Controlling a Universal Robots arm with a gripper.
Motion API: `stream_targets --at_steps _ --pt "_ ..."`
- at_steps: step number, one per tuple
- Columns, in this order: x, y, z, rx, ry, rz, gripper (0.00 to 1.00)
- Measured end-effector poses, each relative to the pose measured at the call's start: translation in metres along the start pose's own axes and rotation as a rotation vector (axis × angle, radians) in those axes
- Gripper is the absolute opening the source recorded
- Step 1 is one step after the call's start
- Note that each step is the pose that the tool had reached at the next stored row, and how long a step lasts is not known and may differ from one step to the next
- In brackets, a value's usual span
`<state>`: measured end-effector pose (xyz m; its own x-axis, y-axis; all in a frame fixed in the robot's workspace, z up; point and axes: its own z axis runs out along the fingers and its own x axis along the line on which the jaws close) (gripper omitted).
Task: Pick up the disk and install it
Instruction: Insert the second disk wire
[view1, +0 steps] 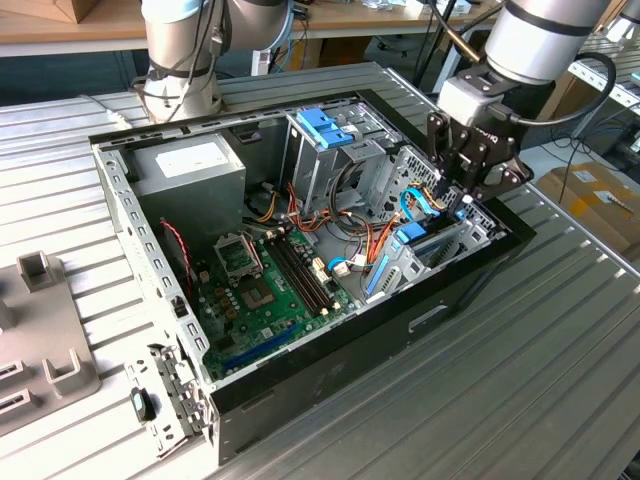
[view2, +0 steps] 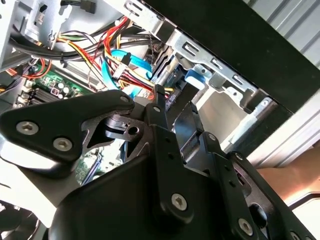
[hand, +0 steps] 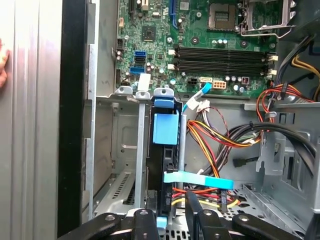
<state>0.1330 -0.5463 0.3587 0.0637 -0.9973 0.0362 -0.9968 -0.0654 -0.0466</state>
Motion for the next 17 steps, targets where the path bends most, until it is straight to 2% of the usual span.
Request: stream_targets --at_steps 6,11,17 --pt "0.0000 0.0005 -0.0019 -0.0001 0.0002 0.000 0.36" --pt "-0.0006 0.0106 -0.0021 -0.0001 0.0000 0.001 0.36" --pt "-0.0007 0.0117 -0.0019 -0.0007 0.0011 0.019 0.36"
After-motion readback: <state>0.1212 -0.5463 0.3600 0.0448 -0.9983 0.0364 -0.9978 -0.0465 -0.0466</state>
